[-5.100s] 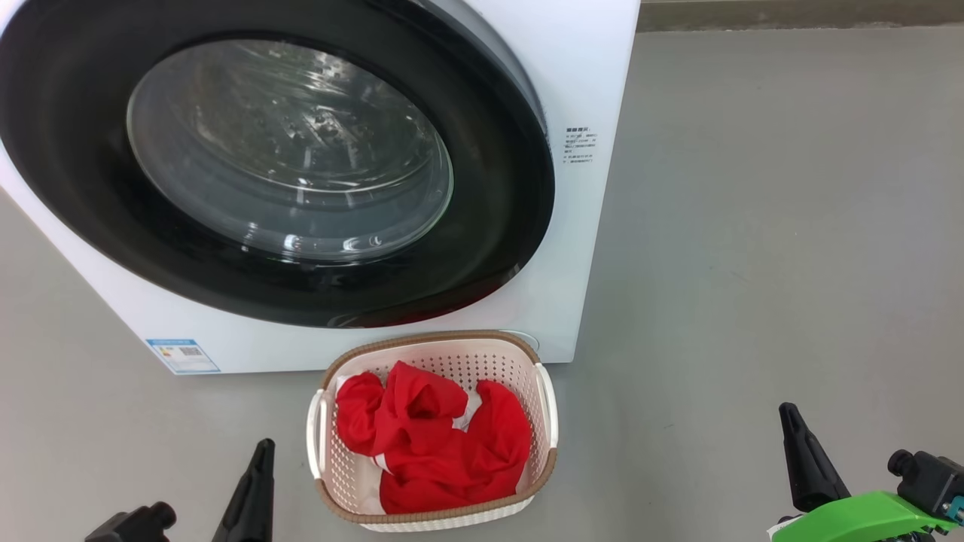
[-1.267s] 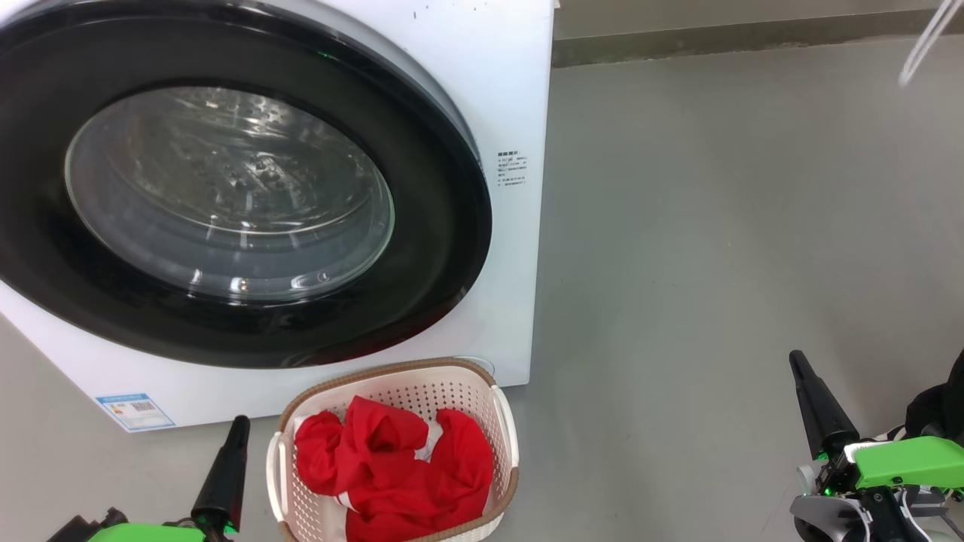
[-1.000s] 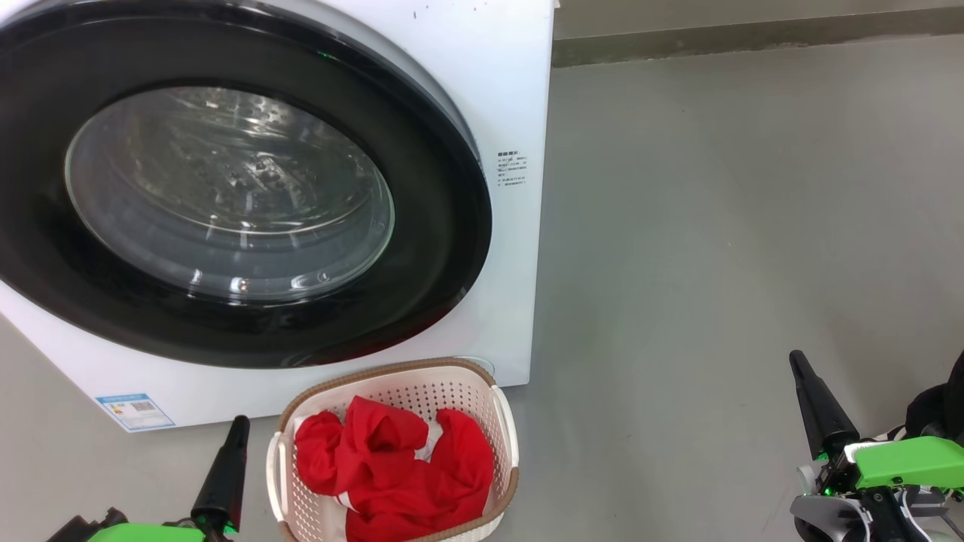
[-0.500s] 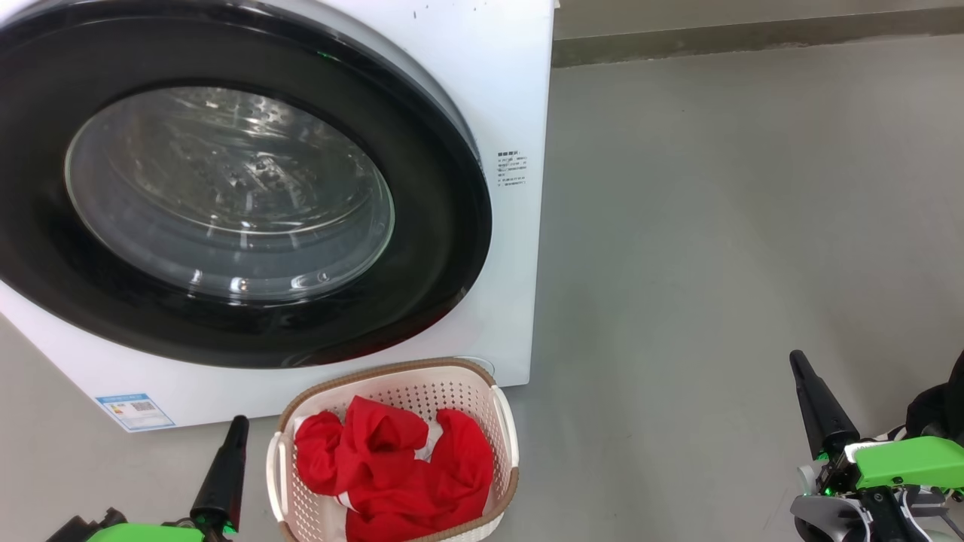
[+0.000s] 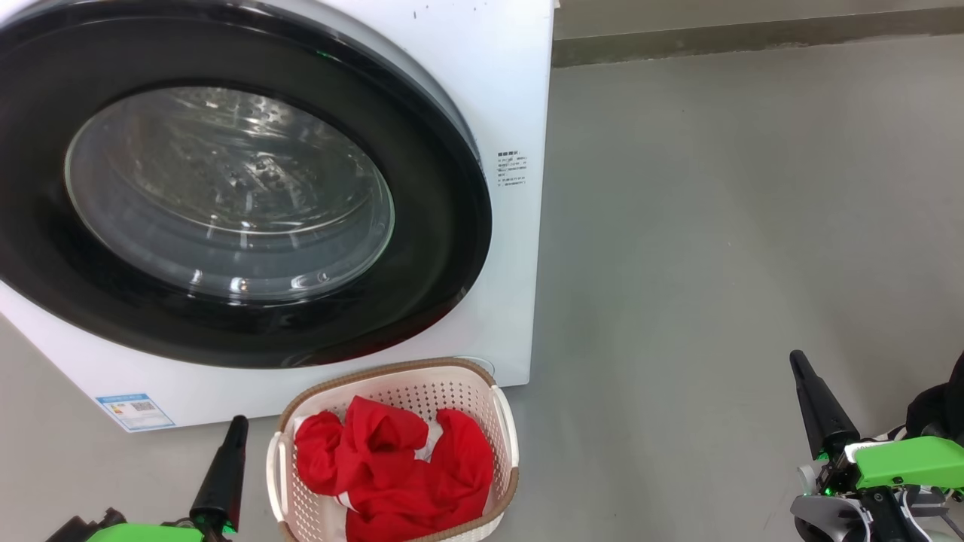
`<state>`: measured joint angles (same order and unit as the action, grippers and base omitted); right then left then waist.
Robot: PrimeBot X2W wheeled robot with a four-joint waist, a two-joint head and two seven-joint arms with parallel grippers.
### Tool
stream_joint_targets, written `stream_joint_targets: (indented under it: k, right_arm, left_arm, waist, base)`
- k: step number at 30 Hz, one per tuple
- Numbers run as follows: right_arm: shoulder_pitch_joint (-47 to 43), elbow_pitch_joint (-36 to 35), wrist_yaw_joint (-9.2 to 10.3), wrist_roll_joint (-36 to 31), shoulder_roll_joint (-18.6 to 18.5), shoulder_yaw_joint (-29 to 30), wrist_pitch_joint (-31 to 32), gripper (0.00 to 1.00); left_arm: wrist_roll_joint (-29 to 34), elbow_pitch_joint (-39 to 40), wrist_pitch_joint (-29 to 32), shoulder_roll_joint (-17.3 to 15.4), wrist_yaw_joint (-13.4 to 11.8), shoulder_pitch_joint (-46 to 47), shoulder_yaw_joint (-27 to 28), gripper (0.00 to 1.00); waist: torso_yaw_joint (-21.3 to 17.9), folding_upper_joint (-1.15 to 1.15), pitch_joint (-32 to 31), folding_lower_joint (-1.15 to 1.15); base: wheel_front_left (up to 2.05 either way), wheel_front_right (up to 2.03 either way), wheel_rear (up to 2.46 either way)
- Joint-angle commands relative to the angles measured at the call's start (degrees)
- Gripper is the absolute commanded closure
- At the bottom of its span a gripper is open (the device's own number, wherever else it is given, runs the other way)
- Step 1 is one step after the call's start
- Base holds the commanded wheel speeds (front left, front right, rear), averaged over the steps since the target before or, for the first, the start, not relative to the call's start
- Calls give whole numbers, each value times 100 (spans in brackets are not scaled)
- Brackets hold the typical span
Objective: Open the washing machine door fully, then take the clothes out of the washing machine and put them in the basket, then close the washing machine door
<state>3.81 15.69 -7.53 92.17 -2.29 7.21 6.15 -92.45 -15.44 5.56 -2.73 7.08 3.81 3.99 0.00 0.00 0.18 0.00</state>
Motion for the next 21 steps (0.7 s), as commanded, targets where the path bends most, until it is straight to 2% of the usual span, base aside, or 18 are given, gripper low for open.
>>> stream_joint_targets:
  k: [1, 21]
  right_arm:
    - [237, -167, 4, -2, -62, -68, 35, 100]
    - [238, -167, 4, -3, -61, -66, 36, 100]
  left_arm:
    - [-3, 141, 62, -45, 41, 235, 215, 100]
    - [6, 140, 71, -37, 41, 236, 226, 100]
  waist:
    - [0, 0, 0, 0]
    - [0, 0, 0, 0]
  base:
    - [0, 0, 0]
    - [0, 0, 0]
